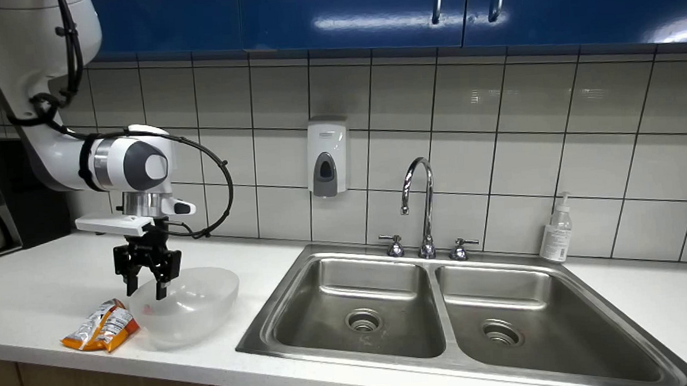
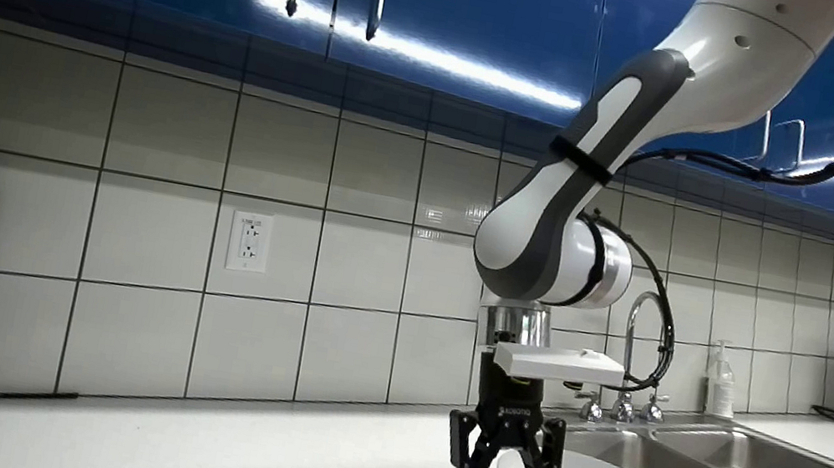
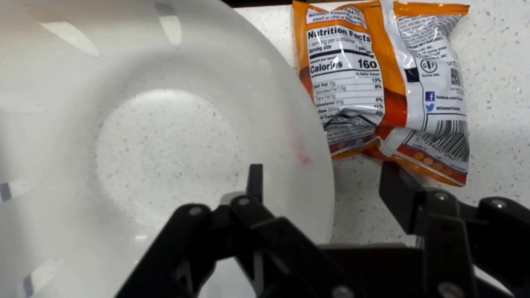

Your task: Lift the bowl and put it in the sink

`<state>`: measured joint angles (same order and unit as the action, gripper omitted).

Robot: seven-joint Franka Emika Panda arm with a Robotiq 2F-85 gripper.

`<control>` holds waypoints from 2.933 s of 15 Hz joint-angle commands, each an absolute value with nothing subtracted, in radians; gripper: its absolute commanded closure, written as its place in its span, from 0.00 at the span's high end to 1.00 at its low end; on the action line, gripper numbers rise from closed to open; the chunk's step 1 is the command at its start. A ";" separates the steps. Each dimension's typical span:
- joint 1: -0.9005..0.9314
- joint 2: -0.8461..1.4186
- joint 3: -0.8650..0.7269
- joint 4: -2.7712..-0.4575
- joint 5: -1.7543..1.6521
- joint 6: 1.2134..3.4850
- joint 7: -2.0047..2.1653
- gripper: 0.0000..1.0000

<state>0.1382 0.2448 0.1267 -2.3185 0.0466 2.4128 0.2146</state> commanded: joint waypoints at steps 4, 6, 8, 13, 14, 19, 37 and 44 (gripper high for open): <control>0.146 0.244 0.114 -2.296 0.032 2.414 0.214 0.20; 0.148 0.249 0.111 -2.292 0.024 2.413 0.218 0.05; 0.149 0.251 0.109 -2.292 0.020 2.417 0.219 0.00; 0.152 0.247 0.101 -2.283 -0.007 2.402 0.231 0.01; 0.153 0.239 0.097 -2.282 -0.021 2.398 0.234 0.01; 0.153 0.205 0.077 -2.262 -0.106 2.380 0.246 0.01; 0.046 0.237 -0.047 -2.076 -0.095 2.341 0.222 0.01; -0.028 0.363 -0.101 -1.921 -0.069 2.307 0.205 0.01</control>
